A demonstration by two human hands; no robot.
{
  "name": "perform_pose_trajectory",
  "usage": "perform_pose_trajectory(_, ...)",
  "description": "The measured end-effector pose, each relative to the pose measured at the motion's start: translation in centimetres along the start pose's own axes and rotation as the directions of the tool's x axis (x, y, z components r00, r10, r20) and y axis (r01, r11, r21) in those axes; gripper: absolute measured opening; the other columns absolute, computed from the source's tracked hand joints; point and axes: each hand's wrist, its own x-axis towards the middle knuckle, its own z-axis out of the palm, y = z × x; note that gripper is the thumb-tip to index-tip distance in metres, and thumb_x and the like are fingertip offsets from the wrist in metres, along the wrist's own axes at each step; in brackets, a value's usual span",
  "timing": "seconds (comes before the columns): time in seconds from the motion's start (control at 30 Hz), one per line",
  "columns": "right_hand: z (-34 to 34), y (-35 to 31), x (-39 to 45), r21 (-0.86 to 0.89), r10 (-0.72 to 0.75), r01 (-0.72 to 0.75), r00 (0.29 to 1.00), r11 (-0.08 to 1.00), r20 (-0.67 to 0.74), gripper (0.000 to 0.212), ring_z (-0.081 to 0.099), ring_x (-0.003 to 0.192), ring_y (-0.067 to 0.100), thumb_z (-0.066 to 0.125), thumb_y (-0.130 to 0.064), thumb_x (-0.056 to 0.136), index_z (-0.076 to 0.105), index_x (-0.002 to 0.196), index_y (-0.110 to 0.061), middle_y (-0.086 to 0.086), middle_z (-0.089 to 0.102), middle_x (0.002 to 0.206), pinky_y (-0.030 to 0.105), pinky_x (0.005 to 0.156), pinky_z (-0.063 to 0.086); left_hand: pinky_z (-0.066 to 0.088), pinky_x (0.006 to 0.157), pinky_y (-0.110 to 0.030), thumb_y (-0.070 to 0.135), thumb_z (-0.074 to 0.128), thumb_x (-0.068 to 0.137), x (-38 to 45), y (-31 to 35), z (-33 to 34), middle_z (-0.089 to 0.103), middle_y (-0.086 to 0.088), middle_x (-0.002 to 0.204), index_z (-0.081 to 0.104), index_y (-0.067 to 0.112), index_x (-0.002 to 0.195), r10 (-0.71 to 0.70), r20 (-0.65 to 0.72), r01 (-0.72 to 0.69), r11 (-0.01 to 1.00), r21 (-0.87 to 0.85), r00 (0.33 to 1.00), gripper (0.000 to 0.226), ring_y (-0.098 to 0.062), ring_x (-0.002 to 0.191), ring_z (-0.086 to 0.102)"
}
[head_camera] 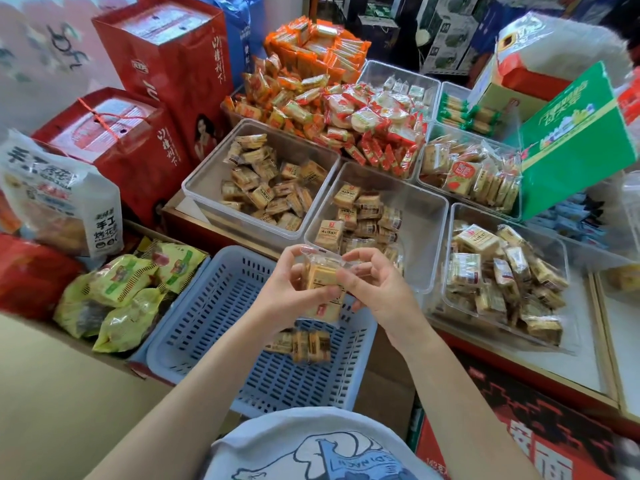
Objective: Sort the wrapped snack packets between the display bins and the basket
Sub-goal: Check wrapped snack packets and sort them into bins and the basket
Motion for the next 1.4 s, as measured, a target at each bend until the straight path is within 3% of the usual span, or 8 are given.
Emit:
perform_pose_trajectory(0.3, -0.4, -0.7, -0.5, 0.109, 0.033, -0.04, 0.997, 0.993, 0.064, 0.007, 0.069, 0.081, 0.021, 0.072, -0.011, 0.092, 0.066, 0.09, -0.011, 0.013, 0.07, 0.091, 0.031, 0.063, 0.058, 0.061, 0.068, -0.038, 0.01, 0.089, 0.069, 0.1, 0.7, -1.2, 0.075, 0.002, 0.1, 0.049, 0.026, 0.123, 0.041, 0.152, -0.044, 0.999, 0.019, 0.988, 0.069, -0.02, 0.091, 0.072)
perform_pose_trajectory(0.63, 0.1, -0.2, -0.1, 0.068, -0.027, 0.041, 0.981, 0.997, -0.192, 0.01, 0.069, 0.076, 0.02, 0.071, -0.012, 0.093, 0.07, 0.084, -0.009, 0.012, 0.073, 0.083, 0.031, 0.069, 0.058, 0.062, 0.072, -0.04, 0.03, 0.085, 0.07, 0.4, 1.0, -0.7, 0.075, -0.003, 0.11, 0.046, 0.027, 0.127, -0.026, 0.123, 0.022, 0.999, 0.032, 0.992, 0.069, -0.022, 0.099, 0.074)
perform_pose_trajectory(0.73, 0.2, -0.4, 0.3, 0.006, -0.034, 0.035, 0.982, 0.999, -0.186, 0.01, 0.071, 0.074, 0.017, 0.072, -0.011, 0.093, 0.07, 0.084, -0.008, 0.007, 0.074, 0.079, 0.03, 0.07, 0.06, 0.063, 0.075, -0.042, 0.048, 0.07, 0.079, 0.7, 1.4, -0.7, 0.075, -0.003, 0.107, 0.048, 0.027, 0.127, -0.08, 0.084, 0.08, 0.997, 0.009, 0.993, 0.057, -0.02, 0.094, 0.075)
perform_pose_trajectory(0.93, 1.6, 0.0, 1.0, 0.042, 0.039, -0.032, 0.984, 0.999, -0.175, 0.015, 0.068, 0.078, 0.018, 0.064, -0.016, 0.1, 0.069, 0.087, -0.01, 0.004, 0.071, 0.08, 0.035, 0.077, 0.06, 0.055, 0.068, -0.035, 0.027, 0.055, 0.102, 1.9, 1.3, -0.9, 0.073, 0.004, 0.083, 0.055, 0.03, 0.114, -0.111, 0.041, 0.112, 0.993, -0.024, 0.993, 0.012, -0.014, 0.076, 0.069)
perform_pose_trajectory(1.07, 1.8, -0.1, 1.9, 0.067, 0.087, -0.07, 0.954, 0.995, -0.287, 0.019, 0.063, 0.075, 0.016, 0.058, -0.02, 0.103, 0.064, 0.088, -0.011, 0.003, 0.066, 0.079, 0.034, 0.074, 0.057, 0.06, 0.081, -0.042, 0.044, 0.064, 0.086, 2.7, 1.2, -0.9, 0.075, -0.004, 0.105, 0.051, 0.029, 0.123, -0.118, 0.164, 0.133, 0.988, -0.083, 0.979, 0.042, -0.02, 0.093, 0.073)
perform_pose_trajectory(1.23, 1.8, 0.2, 3.0, 0.191, 0.131, -0.057, 0.907, 0.98, -0.4, 0.025, 0.071, 0.088, 0.018, 0.065, -0.037, 0.097, 0.065, 0.105, -0.013, 0.008, 0.071, 0.1, 0.03, 0.076, 0.06, 0.06, 0.081, -0.038, 0.032, 0.081, 0.072, 4.5, 0.7, -1.7, 0.076, -0.006, 0.114, 0.049, 0.031, 0.131, -0.127, 0.185, 0.143, 0.986, -0.08, 0.975, 0.067, -0.023, 0.104, 0.074)
perform_pose_trajectory(1.33, 2.5, 0.8, 3.8, 0.253, 0.198, -0.126, 0.938, 0.959, -0.286, 0.06, 0.071, 0.107, 0.018, 0.068, -0.059, 0.08, 0.059, 0.124, -0.019, 0.008, 0.068, 0.122, 0.035, 0.09, 0.06, 0.061, 0.083, -0.039, 0.038, 0.084, 0.072, 6.0, 0.6, -2.1, 0.076, -0.006, 0.116, 0.049, 0.021, 0.134, -0.172, 0.087, 0.183, 0.974, -0.132, 0.981, 0.073, -0.024, 0.104, 0.074)
perform_pose_trajectory(1.4, 3.0, 1.2, 4.0, 0.28, 0.245, -0.195, 0.957, 0.94, -0.154, 0.061, 0.07, 0.111, 0.015, 0.067, -0.057, 0.081, 0.058, 0.129, -0.021, 0.002, 0.071, 0.123, 0.034, 0.096, 0.057, 0.058, 0.089, -0.041, 0.051, 0.084, 0.073, 7.0, 0.3, -2.3, 0.076, -0.006, 0.115, 0.055, 0.014, 0.133, -0.185, 0.079, 0.192, 0.977, -0.095, 0.98, 0.076, -0.024, 0.105, 0.074)
